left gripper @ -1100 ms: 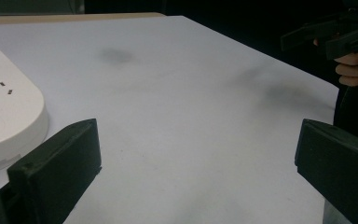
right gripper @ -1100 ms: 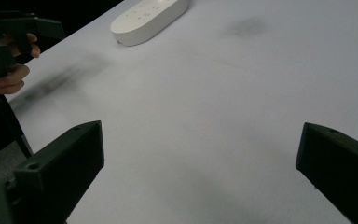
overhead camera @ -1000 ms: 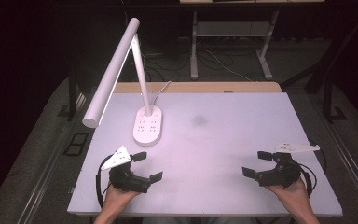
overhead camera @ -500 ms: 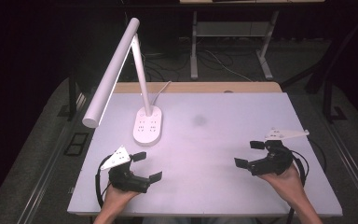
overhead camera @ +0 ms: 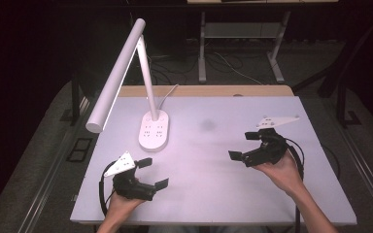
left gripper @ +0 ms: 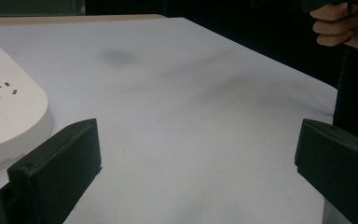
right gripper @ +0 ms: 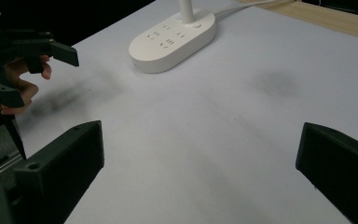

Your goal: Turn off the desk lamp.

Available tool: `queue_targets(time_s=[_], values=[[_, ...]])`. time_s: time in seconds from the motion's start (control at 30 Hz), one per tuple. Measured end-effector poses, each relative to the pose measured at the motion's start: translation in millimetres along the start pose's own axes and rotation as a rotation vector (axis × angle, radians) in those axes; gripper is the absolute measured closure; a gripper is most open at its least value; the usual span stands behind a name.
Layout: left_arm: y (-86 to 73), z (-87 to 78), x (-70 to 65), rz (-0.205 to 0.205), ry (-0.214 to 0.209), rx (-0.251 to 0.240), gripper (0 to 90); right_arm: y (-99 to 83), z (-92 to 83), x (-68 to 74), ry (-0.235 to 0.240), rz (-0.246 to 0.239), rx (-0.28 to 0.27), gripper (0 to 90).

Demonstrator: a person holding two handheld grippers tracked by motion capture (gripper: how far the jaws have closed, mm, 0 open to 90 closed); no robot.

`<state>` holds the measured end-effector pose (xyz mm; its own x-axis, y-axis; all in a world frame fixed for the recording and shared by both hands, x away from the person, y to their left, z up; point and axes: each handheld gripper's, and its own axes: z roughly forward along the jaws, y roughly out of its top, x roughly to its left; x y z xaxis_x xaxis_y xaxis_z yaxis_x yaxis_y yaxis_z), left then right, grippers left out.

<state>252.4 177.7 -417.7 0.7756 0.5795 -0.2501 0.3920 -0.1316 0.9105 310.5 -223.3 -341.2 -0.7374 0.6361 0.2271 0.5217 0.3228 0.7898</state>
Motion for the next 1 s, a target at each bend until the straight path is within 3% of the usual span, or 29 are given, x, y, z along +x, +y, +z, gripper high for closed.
queue_targets(time_s=[0.6,1.0], values=[[0.0,-1.1,0.9,-0.004,-0.004,-0.006,0.0,48.7,46.0,10.4,0.032,-0.062,0.047,0.9],[0.1,-1.8,1.1,-0.009,-0.007,-0.008,0.0,75.5,77.7,12.0,0.057,-0.075,0.060,0.9]])
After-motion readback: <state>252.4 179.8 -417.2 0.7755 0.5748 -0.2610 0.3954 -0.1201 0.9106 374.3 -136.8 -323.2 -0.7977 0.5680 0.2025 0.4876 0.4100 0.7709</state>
